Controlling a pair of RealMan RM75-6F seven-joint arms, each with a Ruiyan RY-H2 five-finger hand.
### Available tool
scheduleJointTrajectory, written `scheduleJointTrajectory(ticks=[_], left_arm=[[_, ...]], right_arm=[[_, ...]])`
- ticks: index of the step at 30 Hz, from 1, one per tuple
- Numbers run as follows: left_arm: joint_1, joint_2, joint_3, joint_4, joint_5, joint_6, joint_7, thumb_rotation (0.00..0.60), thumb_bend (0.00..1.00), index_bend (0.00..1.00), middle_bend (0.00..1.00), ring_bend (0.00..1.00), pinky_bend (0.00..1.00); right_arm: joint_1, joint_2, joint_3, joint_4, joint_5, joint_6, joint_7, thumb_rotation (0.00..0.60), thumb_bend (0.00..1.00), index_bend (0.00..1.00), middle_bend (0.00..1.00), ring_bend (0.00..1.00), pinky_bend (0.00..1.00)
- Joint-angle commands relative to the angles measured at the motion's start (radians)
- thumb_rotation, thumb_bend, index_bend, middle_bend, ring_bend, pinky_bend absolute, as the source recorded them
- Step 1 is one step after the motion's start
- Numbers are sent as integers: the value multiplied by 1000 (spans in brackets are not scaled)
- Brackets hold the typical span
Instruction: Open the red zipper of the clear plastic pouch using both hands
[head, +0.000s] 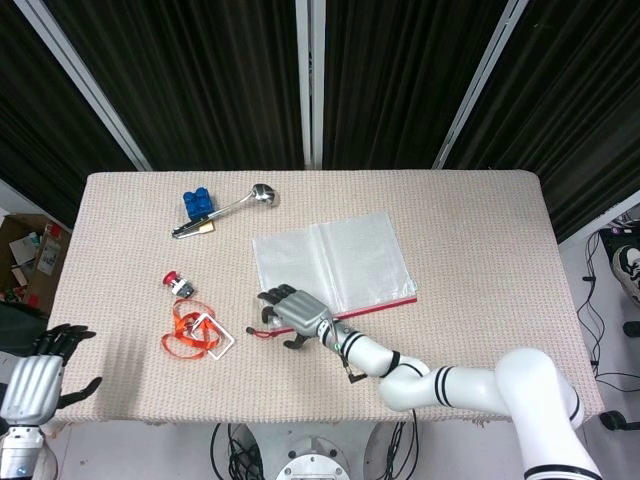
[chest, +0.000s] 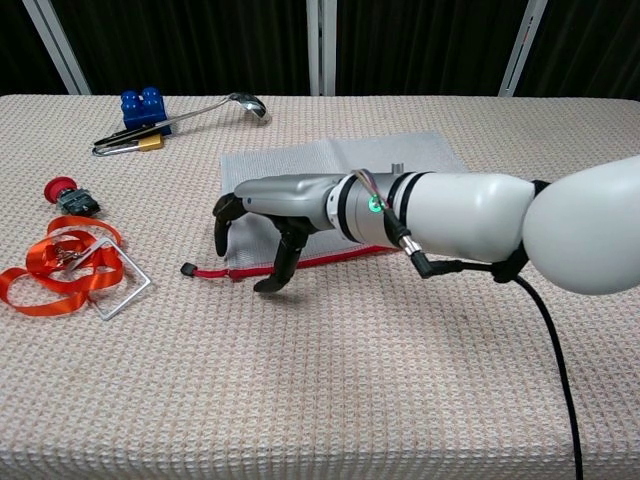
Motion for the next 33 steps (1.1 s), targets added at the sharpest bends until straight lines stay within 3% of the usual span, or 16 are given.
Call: scheduleJointTrajectory(ticks=[1,33], left_arm=[[1,-2,-1,6,-1,1,-6,600,158,279,211,139,180],[14,-12,-2,48,-11,7,-43,600,158,279,207,139,179]], right_arm=[[21,-28,9,20,31,-16,-22,600,191,352,40,0,0],[-5,-100,28,83,-101,27,88,600,352,561,112,0,0]])
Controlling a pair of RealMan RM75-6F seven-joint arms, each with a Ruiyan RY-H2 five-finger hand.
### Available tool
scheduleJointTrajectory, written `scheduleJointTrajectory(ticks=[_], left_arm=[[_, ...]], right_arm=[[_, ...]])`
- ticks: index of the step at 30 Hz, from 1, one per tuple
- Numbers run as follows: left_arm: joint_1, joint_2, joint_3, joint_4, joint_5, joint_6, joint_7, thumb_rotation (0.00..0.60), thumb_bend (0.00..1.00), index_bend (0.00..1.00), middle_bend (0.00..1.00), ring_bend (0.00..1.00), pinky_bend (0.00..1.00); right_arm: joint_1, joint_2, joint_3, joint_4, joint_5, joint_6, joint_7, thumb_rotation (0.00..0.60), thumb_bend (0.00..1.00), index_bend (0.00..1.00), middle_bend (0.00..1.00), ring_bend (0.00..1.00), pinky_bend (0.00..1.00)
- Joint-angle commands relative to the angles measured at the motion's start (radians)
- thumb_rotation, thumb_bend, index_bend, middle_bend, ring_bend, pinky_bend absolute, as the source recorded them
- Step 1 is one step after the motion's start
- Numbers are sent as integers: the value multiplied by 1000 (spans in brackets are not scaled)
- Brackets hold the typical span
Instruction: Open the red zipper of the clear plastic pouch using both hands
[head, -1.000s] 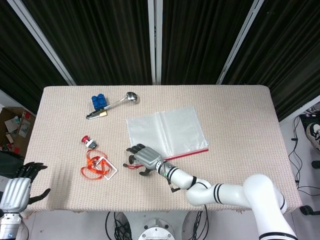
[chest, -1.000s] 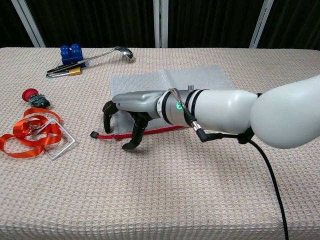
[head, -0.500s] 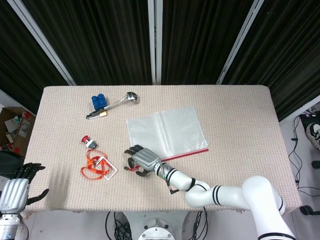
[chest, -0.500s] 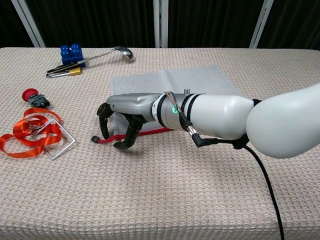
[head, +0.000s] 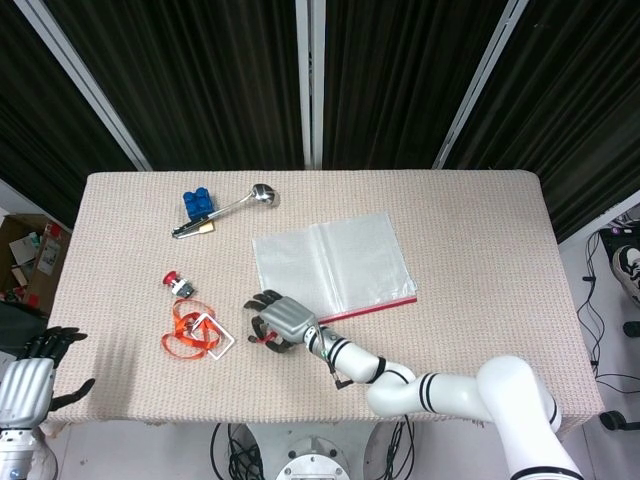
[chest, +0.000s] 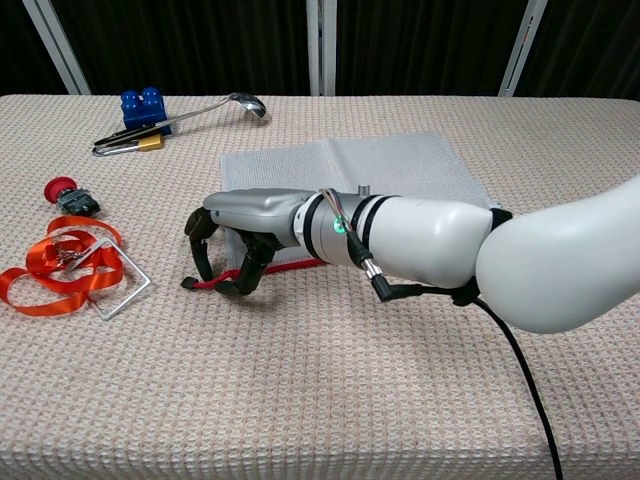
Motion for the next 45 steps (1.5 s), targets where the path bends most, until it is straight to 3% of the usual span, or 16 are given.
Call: scheduleJointTrajectory(ticks=[1,8,15,22,32,45], left_arm=[[-1,-1,-1,2,0,-1,-1,600,158,279,207,139,179],[-10,-8,-5,5,4,-9,-10,600,158,279,207,139,179],[-75,-49,-23,24,38,-59,-134,600,158,279,207,139,180],[-208,-133,-60,73,92,-147,-315,600,158,279,207,140,181],[-392,-276,-130,186,109,-240,-464,600,170,286,180,139,181],[-490,-360,-95,220,154,-241,-551,600,233,356,176,139,180]], right_arm=[[0,-7,3,3,-6,8,-2,600,358,573,116,0,0],[-18,-12,1,-17,-44,66,-10,600,448,739,165,0,0],[-76,37,-10,-111,-154,216,17,600,477,818,182,0,0],[-111,116,-14,-200,-285,342,93,600,477,831,166,0,0],[-125,185,15,-282,-336,421,79,600,477,844,155,0,0],[-106,159,53,-256,-316,431,66,600,477,850,154,0,0]])
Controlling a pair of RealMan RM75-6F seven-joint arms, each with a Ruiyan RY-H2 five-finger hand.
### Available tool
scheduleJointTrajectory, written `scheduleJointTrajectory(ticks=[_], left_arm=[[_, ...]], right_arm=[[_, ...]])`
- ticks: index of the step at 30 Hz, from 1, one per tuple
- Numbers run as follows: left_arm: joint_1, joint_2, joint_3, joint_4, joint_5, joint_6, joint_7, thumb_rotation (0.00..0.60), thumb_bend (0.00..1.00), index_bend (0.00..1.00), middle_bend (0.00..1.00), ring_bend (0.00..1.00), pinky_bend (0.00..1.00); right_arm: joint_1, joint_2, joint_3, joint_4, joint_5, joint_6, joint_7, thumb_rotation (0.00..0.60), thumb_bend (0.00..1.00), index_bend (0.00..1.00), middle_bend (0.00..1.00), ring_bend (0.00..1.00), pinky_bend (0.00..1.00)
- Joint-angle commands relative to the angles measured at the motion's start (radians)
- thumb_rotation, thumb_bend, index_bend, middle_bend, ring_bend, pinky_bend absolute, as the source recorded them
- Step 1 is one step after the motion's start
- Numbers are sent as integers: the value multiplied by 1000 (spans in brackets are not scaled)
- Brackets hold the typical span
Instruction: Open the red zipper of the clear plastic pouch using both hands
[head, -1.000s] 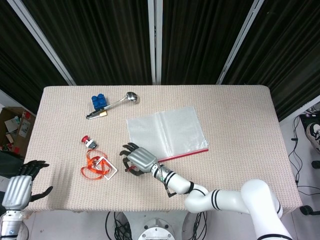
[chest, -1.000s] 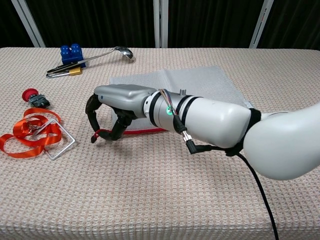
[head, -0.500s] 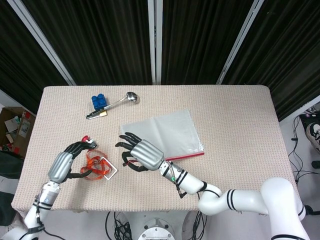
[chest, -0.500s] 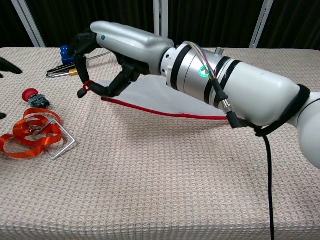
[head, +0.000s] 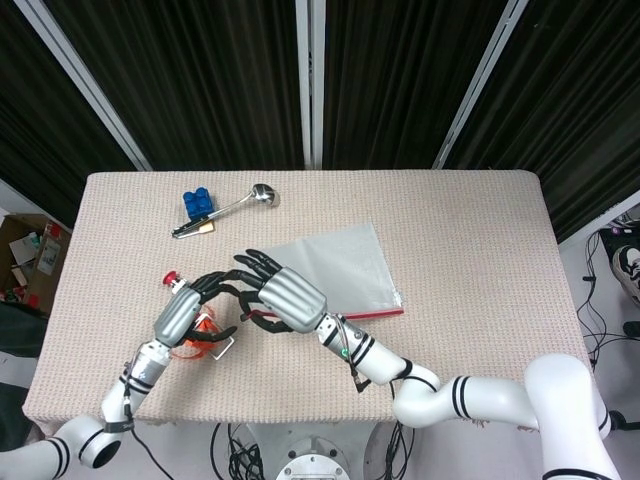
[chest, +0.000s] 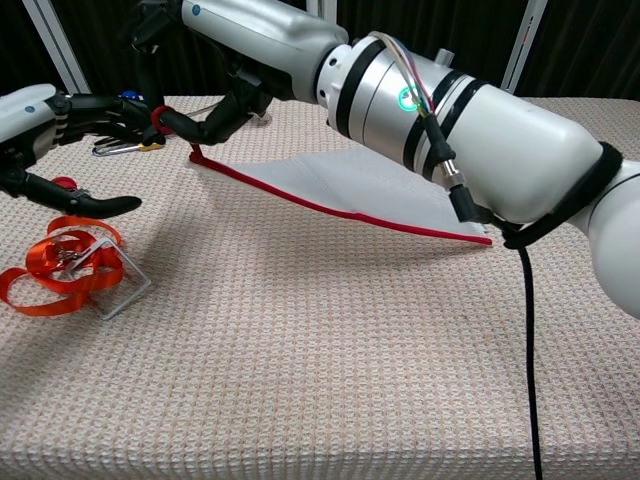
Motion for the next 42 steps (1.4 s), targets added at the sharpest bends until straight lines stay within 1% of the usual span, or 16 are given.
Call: scheduleJointTrajectory(ticks=[1,7,11,27,32,36,42], left_arm=[[-18,-15,8,2,4,1,-12,600,239,359,176,139,180],[-49,-33,3,3,-11,-8,-30,600,303,368,176,139,180],[-65,-40,2,4,-20,-13,-35,600,331,413,181,139,180],[-89,-57,14,14,-46,0,-40,600,379,511,192,139,180],[-96,-61,20,15,-53,-7,-57,600,408,575,220,139,180],[-91,-73,24,20,-65,2,-93,600,432,634,252,139,180],[-71,-83,40,33,-80,17,-178,600,452,654,262,139,180]], right_arm=[[4,-9,4,8,4,0,3,600,477,850,154,0,0],[11,-21,6,20,11,-5,17,600,477,851,154,0,0],[14,-25,6,23,12,-5,22,600,477,851,154,0,0],[17,-26,12,31,25,-8,37,600,477,852,154,0,0],[17,-27,12,33,25,-5,45,600,477,852,154,0,0],[7,-18,-2,27,10,9,51,600,477,852,154,0,0],[-26,-2,-43,31,-35,57,70,600,477,855,154,0,0]])
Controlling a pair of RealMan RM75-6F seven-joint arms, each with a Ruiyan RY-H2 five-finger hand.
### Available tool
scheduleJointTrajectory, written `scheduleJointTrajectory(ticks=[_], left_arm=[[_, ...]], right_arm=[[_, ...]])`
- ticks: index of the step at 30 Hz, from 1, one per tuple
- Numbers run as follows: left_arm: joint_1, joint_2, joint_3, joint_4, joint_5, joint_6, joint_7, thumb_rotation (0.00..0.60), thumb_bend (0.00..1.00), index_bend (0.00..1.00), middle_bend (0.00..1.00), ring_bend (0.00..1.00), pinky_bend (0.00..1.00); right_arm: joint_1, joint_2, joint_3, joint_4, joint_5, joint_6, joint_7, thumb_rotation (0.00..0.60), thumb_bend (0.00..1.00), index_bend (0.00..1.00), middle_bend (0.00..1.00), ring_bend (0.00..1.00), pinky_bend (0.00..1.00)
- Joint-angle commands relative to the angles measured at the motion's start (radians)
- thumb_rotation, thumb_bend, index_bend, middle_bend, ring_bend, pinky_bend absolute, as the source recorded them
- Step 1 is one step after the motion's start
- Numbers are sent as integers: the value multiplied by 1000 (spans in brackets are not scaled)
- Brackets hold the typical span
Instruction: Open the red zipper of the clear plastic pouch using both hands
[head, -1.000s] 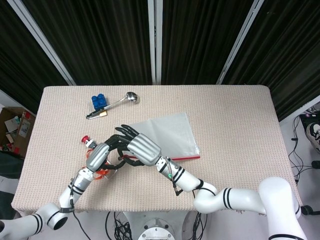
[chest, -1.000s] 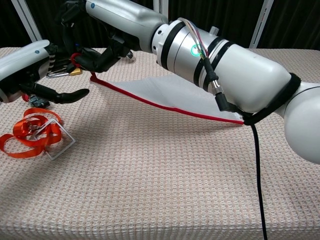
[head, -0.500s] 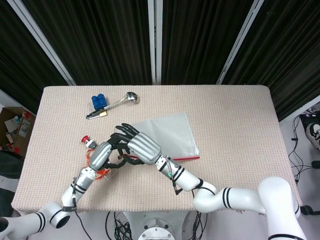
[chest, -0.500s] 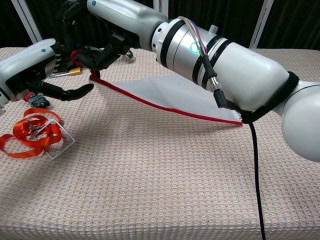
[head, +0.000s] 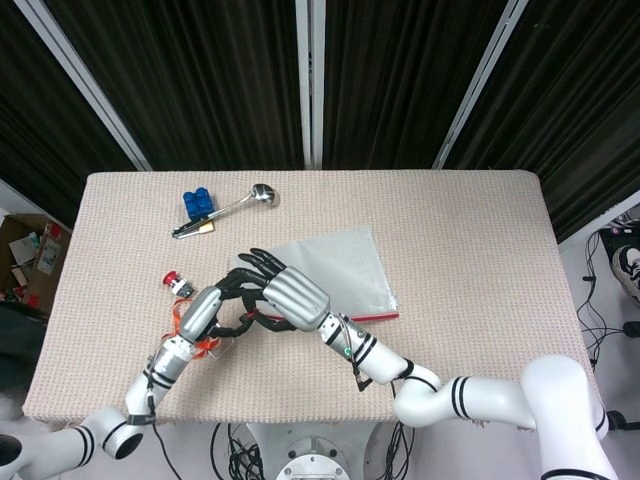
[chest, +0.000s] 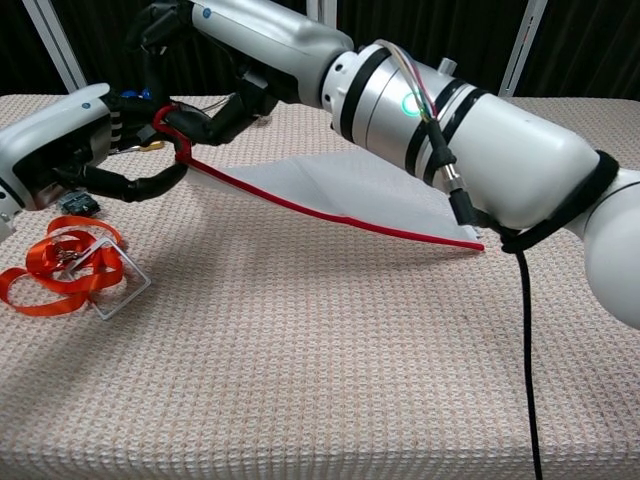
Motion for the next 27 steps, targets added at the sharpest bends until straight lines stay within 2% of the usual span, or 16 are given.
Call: scheduleJointTrajectory(ticks=[1,13,27], left_arm=[[13,-7,11,11,-11,9,-44,600,453,656,263,139,180],[29,-7,12,-4,-32,23,-227,600,466,661,264,139,180],[32,-9,7,-7,-40,22,-318,600,475,678,264,139,180]], right_arm=[[-18,6,-25,10,-30,29,9,600,477,857,154,0,0],[-65,-13,-87,90,-111,120,13,600,477,866,155,0,0],[-96,-62,-123,192,-143,152,-14,600,477,870,155,0,0]])
